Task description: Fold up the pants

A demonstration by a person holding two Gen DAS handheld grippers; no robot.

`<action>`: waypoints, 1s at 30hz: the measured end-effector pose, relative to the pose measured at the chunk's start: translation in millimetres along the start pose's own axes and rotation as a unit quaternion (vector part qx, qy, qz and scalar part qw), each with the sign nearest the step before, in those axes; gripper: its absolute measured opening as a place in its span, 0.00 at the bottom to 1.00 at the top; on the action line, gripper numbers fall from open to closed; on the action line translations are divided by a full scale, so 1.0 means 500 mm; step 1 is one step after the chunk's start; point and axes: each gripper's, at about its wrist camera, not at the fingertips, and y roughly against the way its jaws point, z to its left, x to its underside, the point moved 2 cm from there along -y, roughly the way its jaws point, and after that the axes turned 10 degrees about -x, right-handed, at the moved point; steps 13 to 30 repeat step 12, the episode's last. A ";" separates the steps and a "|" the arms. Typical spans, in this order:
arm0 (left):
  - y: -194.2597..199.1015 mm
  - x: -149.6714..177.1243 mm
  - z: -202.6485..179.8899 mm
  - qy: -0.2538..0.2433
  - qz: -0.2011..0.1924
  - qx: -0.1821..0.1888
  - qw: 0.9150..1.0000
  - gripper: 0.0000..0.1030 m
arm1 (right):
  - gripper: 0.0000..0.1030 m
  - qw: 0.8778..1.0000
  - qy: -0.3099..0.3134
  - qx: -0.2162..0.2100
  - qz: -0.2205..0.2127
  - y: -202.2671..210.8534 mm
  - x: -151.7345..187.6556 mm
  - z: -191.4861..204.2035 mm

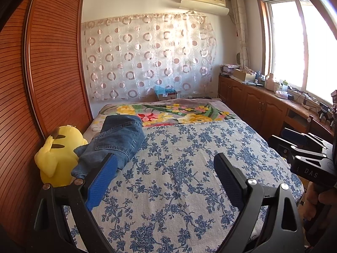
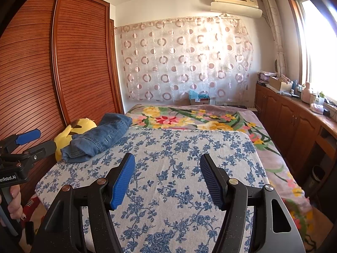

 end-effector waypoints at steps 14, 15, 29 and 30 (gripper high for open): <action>0.001 0.000 -0.003 0.001 0.000 0.001 1.000 0.90 | 0.65 1.000 0.000 0.001 -0.002 0.001 0.002 0.001; 0.001 0.000 -0.003 0.001 0.000 0.001 1.000 0.90 | 0.65 1.000 0.000 0.001 -0.002 0.001 0.002 0.001; 0.001 0.000 -0.003 0.001 0.000 0.001 1.000 0.90 | 0.65 1.000 0.000 0.001 -0.002 0.001 0.002 0.001; 0.001 0.000 -0.003 0.001 0.000 0.001 1.000 0.90 | 0.65 1.000 0.000 0.001 -0.002 0.001 0.002 0.001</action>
